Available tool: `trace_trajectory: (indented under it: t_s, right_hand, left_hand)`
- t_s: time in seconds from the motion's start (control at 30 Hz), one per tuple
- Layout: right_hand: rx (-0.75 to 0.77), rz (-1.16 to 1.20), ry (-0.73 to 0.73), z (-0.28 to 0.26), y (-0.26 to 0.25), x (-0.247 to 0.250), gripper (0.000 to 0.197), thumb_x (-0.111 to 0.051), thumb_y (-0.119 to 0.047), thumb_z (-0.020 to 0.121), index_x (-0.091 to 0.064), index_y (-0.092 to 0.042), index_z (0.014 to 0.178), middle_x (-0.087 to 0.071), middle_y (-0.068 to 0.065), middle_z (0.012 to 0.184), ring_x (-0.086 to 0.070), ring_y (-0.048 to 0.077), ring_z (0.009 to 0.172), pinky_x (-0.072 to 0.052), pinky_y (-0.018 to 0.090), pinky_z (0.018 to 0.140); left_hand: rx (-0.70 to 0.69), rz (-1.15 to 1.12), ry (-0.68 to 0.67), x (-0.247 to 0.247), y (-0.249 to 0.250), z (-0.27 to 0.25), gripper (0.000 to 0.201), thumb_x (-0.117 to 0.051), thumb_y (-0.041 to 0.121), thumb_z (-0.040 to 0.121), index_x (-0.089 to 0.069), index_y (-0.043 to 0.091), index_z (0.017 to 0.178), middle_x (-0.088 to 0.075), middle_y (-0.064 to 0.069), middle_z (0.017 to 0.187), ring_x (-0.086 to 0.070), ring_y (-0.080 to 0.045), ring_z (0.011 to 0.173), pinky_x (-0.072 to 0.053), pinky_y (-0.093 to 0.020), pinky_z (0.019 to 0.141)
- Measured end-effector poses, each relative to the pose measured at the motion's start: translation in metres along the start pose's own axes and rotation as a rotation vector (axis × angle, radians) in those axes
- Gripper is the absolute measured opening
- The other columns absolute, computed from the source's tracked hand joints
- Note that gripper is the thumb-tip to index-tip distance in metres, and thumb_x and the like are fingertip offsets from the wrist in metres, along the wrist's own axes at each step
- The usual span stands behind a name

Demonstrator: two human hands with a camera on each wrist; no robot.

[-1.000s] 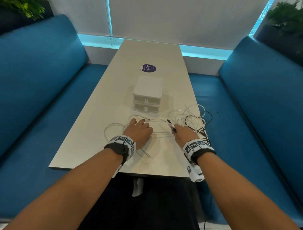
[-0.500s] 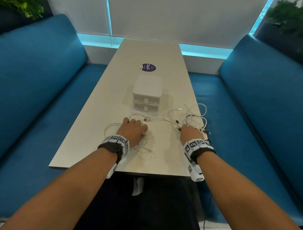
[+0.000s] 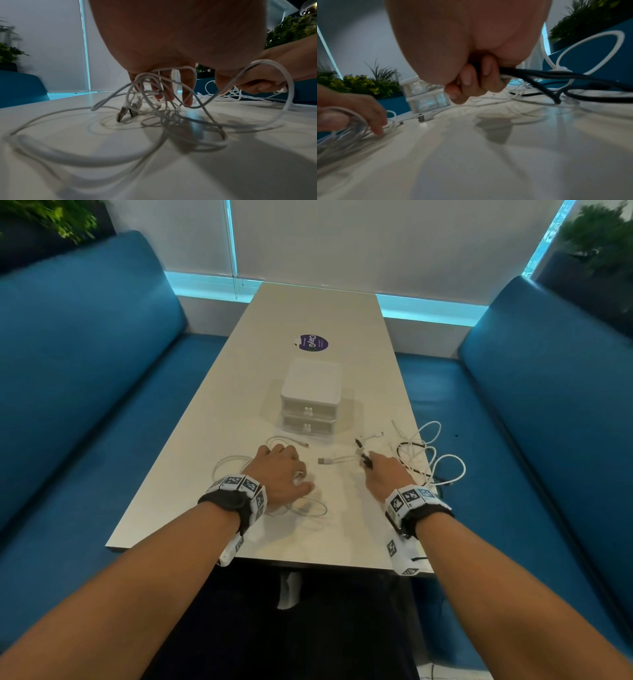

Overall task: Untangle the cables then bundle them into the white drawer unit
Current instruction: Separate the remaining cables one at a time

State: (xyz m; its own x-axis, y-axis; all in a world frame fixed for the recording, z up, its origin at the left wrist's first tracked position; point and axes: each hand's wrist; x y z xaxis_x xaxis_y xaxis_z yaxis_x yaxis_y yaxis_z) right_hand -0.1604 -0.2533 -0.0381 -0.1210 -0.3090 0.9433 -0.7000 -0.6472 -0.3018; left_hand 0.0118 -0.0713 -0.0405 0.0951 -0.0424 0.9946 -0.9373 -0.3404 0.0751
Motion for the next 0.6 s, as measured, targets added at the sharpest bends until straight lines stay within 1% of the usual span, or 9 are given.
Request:
trace_trajectory:
  t_s: [0.13, 0.23, 0.3, 0.33, 0.4, 0.47, 0.5, 0.53, 0.6]
  right_hand:
    - [0.122, 0.03, -0.134, -0.001, -0.005, -0.019, 0.028, -0.039, -0.04, 0.102, -0.057, -0.021, 0.11, -0.066, 0.008, 0.101, -0.062, 0.029, 0.091, -0.051, 0.04, 0.078]
    - [0.181, 0.051, -0.104, -0.003, -0.004, -0.018, 0.023, -0.038, -0.038, 0.103, -0.055, -0.023, 0.106, -0.066, 0.008, 0.099, -0.061, 0.029, 0.089, -0.052, 0.043, 0.08]
    - [0.216, 0.088, -0.08, -0.002, -0.003, -0.017, 0.021, -0.038, -0.036, 0.103, -0.055, -0.024, 0.108, -0.066, 0.008, 0.099, -0.062, 0.03, 0.09, -0.05, 0.04, 0.078]
    - [0.224, 0.097, -0.091, -0.002, -0.004, -0.016, 0.023, -0.037, -0.038, 0.103, -0.054, -0.025, 0.107, -0.067, 0.007, 0.098, -0.062, 0.029, 0.089, -0.05, 0.039, 0.077]
    - [0.239, 0.076, -0.156, 0.0, -0.009, -0.015, 0.033, -0.034, -0.046, 0.103, -0.056, -0.022, 0.108, -0.068, 0.006, 0.099, -0.063, 0.027, 0.088, -0.051, 0.04, 0.08]
    - [0.243, 0.035, -0.249, 0.0, -0.016, -0.014, 0.038, -0.036, -0.047, 0.103, -0.06, -0.019, 0.114, -0.068, 0.007, 0.104, -0.062, 0.027, 0.092, -0.05, 0.038, 0.083]
    - [0.247, 0.037, -0.278, 0.001, -0.018, -0.015, 0.037, -0.038, -0.043, 0.104, -0.061, -0.018, 0.118, -0.068, 0.009, 0.107, -0.062, 0.028, 0.095, -0.048, 0.036, 0.084]
    - [0.239, 0.046, -0.291, 0.001, -0.02, -0.015, 0.035, -0.04, -0.04, 0.104, -0.061, -0.018, 0.12, -0.067, 0.009, 0.111, -0.062, 0.028, 0.099, -0.046, 0.035, 0.083]
    - [0.193, 0.071, -0.269, 0.005, -0.024, -0.015, 0.035, -0.041, -0.039, 0.103, -0.063, -0.017, 0.119, -0.066, 0.008, 0.11, -0.061, 0.029, 0.101, -0.045, 0.034, 0.081]
  left_hand:
    - [0.013, -0.13, 0.038, 0.006, 0.002, 0.002, 0.057, -0.033, 0.07, 0.093, -0.067, 0.029, 0.114, -0.051, 0.003, 0.128, -0.044, -0.02, 0.121, -0.03, -0.045, 0.105]
    - [0.085, -0.111, 0.142, 0.011, 0.0, 0.012, 0.051, -0.03, 0.057, 0.101, -0.064, 0.025, 0.121, -0.053, 0.0, 0.127, -0.046, -0.021, 0.119, -0.032, -0.044, 0.103]
    - [0.16, -0.064, 0.156, 0.012, -0.002, 0.019, 0.042, -0.035, 0.048, 0.102, -0.058, 0.025, 0.13, -0.05, -0.003, 0.134, -0.044, -0.024, 0.123, -0.03, -0.044, 0.103]
    - [0.202, -0.055, 0.122, 0.011, -0.002, 0.022, 0.043, -0.039, 0.043, 0.1, -0.051, 0.027, 0.138, -0.044, -0.005, 0.141, -0.04, -0.027, 0.128, -0.028, -0.045, 0.106]
    - [0.287, -0.109, 0.033, 0.008, 0.001, 0.026, 0.061, -0.048, 0.034, 0.094, -0.029, 0.036, 0.152, -0.024, -0.009, 0.157, -0.03, -0.032, 0.139, -0.024, -0.048, 0.112]
    - [0.38, -0.216, -0.033, 0.008, 0.005, 0.026, 0.078, -0.053, 0.026, 0.089, -0.014, 0.042, 0.155, -0.003, -0.007, 0.165, -0.022, -0.034, 0.145, -0.019, -0.049, 0.116]
    - [0.41, -0.256, -0.068, 0.007, 0.007, 0.027, 0.078, -0.053, 0.024, 0.089, -0.016, 0.043, 0.155, 0.003, -0.006, 0.166, -0.021, -0.034, 0.145, -0.017, -0.049, 0.118]
    - [0.428, -0.28, -0.103, 0.005, 0.009, 0.029, 0.072, -0.052, 0.024, 0.09, -0.023, 0.042, 0.153, 0.006, -0.005, 0.167, -0.021, -0.034, 0.145, -0.017, -0.049, 0.118]
    - [0.446, -0.273, -0.164, 0.005, 0.01, 0.031, 0.053, -0.05, 0.026, 0.091, -0.045, 0.039, 0.142, 0.0, -0.005, 0.167, -0.024, -0.033, 0.144, -0.018, -0.046, 0.118]
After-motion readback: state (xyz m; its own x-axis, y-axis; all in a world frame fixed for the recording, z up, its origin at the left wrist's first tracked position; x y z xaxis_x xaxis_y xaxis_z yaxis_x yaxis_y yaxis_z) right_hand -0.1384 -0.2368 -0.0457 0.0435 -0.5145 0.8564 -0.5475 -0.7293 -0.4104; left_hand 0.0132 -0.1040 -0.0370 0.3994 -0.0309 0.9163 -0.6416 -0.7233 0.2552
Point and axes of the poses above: each hand's wrist, its own z-axis towards the middle knuckle, its own x-axis out of the back of the hand, y = z × x
